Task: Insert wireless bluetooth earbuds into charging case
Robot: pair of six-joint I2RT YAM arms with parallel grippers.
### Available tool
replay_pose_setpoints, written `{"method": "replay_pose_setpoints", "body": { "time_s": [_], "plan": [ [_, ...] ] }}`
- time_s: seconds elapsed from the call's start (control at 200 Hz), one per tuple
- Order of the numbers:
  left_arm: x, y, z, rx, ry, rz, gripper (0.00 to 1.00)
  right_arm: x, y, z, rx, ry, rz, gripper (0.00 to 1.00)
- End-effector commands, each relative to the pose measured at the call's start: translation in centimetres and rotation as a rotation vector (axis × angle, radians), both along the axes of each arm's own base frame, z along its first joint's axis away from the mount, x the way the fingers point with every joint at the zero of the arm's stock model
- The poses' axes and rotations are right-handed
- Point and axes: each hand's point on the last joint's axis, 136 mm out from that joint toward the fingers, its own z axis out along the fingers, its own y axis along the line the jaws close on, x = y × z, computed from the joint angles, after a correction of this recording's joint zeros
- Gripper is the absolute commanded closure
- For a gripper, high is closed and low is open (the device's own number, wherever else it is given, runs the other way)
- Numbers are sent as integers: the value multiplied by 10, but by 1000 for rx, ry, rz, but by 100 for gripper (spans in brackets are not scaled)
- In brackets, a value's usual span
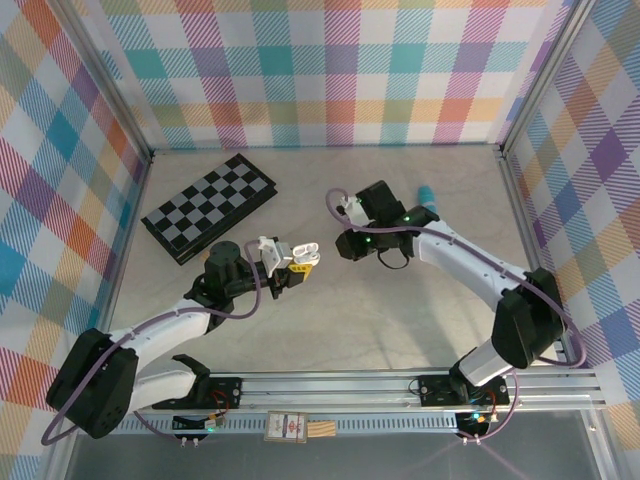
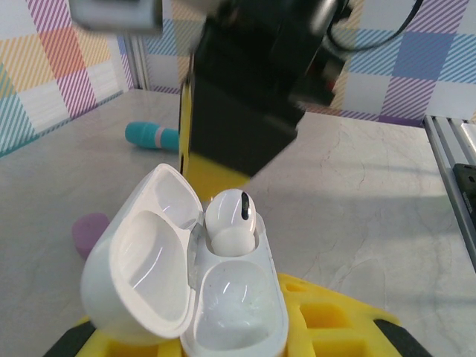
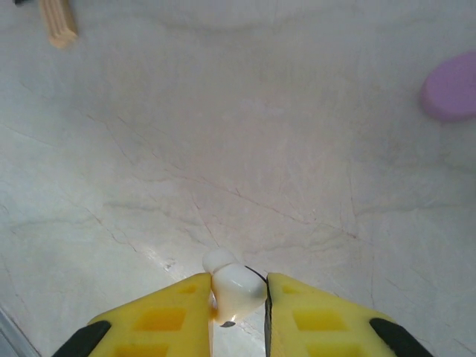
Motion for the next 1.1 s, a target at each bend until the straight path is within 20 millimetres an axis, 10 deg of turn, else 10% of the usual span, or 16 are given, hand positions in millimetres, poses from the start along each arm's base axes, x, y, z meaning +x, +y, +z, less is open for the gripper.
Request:
{"method": "replay_pose_setpoints", "body": {
  "time_s": [0.0,0.44,1.095],
  "plan": [
    [9,-2,19,-24,-55,7,95,-10,2,25,-12,-41,20,77],
    [21,-4,6,1,0,31,95,-29,27,76,26,-155,101,77],
    [18,-5,13,-20,-1,19,95,-35,80,75,62,-161,228,77]
  ]
}}
